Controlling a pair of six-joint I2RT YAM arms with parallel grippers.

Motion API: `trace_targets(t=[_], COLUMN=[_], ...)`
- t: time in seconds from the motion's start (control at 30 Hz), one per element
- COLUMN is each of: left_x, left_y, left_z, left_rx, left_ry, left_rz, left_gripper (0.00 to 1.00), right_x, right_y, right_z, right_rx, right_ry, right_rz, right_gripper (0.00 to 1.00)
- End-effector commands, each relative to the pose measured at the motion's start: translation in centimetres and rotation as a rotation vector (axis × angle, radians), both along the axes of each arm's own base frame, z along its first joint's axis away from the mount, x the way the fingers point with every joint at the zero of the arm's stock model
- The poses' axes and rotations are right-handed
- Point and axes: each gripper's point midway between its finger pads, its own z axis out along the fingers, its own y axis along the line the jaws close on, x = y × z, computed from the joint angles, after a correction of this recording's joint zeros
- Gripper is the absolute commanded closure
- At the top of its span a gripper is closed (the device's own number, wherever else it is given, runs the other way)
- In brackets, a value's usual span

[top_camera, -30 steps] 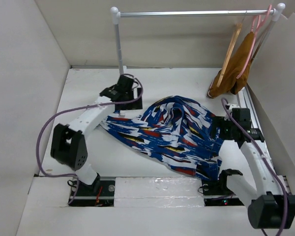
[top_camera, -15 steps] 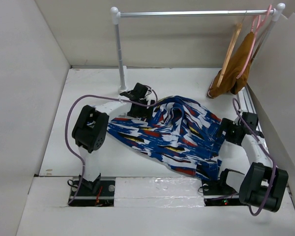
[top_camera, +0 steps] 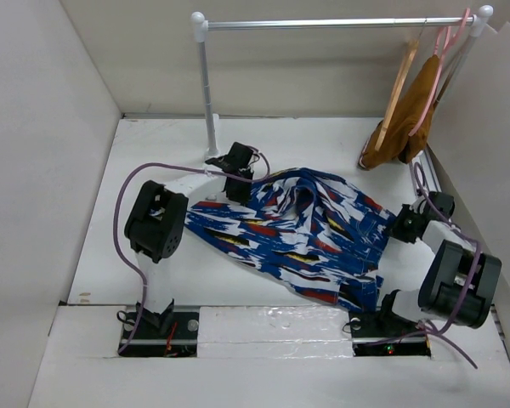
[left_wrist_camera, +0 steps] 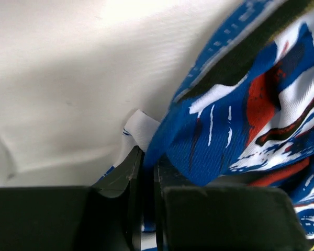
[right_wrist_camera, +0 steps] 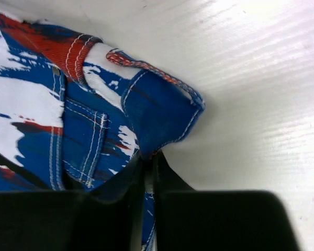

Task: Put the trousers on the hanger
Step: Flatten out the trousers at the center of the board.

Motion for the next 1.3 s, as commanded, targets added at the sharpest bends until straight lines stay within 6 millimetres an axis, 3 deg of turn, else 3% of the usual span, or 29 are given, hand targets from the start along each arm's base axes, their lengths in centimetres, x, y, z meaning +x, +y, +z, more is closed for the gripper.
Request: trace_targets(t=[0.0, 0.03, 0.07, 0.1, 0.13, 0.23, 0.27, 0.33, 0.37, 0.53, 0.6, 0.67, 0.77, 0.83, 0.87, 0.97, 1.03, 1.07, 1.1, 1.13, 1.17, 1.2, 1.23, 1.27], left_x=[2.5, 3.3, 3.3, 3.1, 2.9, 1.5, 0.7, -1.1, -2.4, -4.2, -5.4, -6.7, -10.3, -11.4, -11.4, -9.9, -7.4, -5.5, -3.0, -1.3, 0.9, 4.2, 6.3, 7.4], left_y=[1.9, 3.6, 4.1, 5.2, 6.6, 9.1, 9.9, 11.7, 12.8, 16.0, 17.9, 19.3, 22.6, 23.0, 23.1, 21.7, 21.1, 21.5, 20.4, 19.9, 19.0, 17.1, 16.1, 15.0], left_z=[6.0, 7.1, 10.2, 11.5, 14.6, 18.0, 20.3, 22.1, 22.8, 26.2, 29.2, 31.9, 35.5, 35.6, 34.6, 32.3, 29.9, 29.5, 27.8, 27.4, 29.8, 27.3, 26.8, 30.4], left_rx=[-0.028, 0.017, -0.001, 0.008, 0.018, 0.052, 0.034, 0.054, 0.076, 0.146, 0.168, 0.164, 0.172, 0.187, 0.205, 0.217, 0.316, 0.331, 0.375, 0.412, 0.367, 0.397, 0.372, 0.307], left_ry=[-0.133, -0.183, -0.252, -0.275, -0.355, -0.433, -0.482, -0.513, -0.511, -0.573, -0.633, -0.697, -0.787, -0.794, -0.780, -0.739, -0.707, -0.722, -0.690, -0.696, -0.757, -0.701, -0.682, -0.696], left_rz=[0.099, 0.155, 0.174, 0.206, 0.250, 0.318, 0.340, 0.383, 0.398, 0.489, 0.560, 0.606, 0.690, 0.693, 0.690, 0.650, 0.612, 0.648, 0.627, 0.618, 0.652, 0.622, 0.614, 0.615], left_gripper=[1.00, 1.00, 1.00, 1.00, 1.00, 1.00, 1.00, 1.00, 1.00, 1.00, 1.00, 1.00, 1.00, 1.00, 1.00, 1.00, 1.00, 1.00, 1.00, 1.00, 1.00, 0.73, 0.51, 0.30], right_x=[1.7, 1.7, 1.1, 1.4, 0.8, 0.4, -0.2, -0.2, -0.1, 1.3, 1.6, 1.5, -0.1, -0.6, -0.9, -0.3, 1.1, 1.4, 2.7, 3.1, 3.8, 4.1, 5.0, 5.3], right_y=[-0.4, -1.0, -1.6, -2.2, -2.3, -3.4, -3.6, -4.4, -5.8, -8.9, -9.4, -9.2, -7.1, -5.8, -6.1, -7.1, -8.8, -9.6, -10.3, -11.1, -11.5, -12.0, -13.7, -14.2], right_z=[2.5, 3.5, 4.1, 6.8, 7.6, 11.4, 11.4, 12.3, 12.8, 14.3, 15.1, 15.9, 15.2, 14.9, 15.0, 14.6, 14.1, 13.8, 13.3, 13.1, 13.3, 13.2, 13.9, 14.0], right_rx=[0.023, -0.005, -0.044, -0.101, -0.126, -0.219, -0.234, -0.269, -0.316, -0.336, -0.333, -0.335, -0.295, -0.302, -0.324, -0.341, -0.367, -0.358, -0.340, -0.336, -0.333, -0.337, -0.380, -0.388], right_ry=[-0.121, -0.142, -0.124, -0.185, -0.187, -0.257, -0.236, -0.255, -0.260, -0.230, -0.233, -0.251, -0.249, -0.244, -0.245, -0.234, -0.231, -0.227, -0.215, -0.193, -0.184, -0.154, -0.131, -0.118], right_rz=[-0.004, -0.011, -0.033, -0.041, -0.036, -0.064, -0.077, -0.099, -0.141, -0.196, -0.207, -0.215, -0.181, -0.152, -0.168, -0.201, -0.246, -0.274, -0.288, -0.315, -0.308, -0.307, -0.342, -0.345], right_gripper=[0.95, 0.98, 1.00, 1.00, 1.00, 1.00, 1.00, 1.00, 1.00, 1.00, 1.00, 1.00, 1.00, 1.00, 1.00, 1.00, 1.00, 1.00, 1.00, 1.00, 1.00, 1.00, 1.00, 1.00])
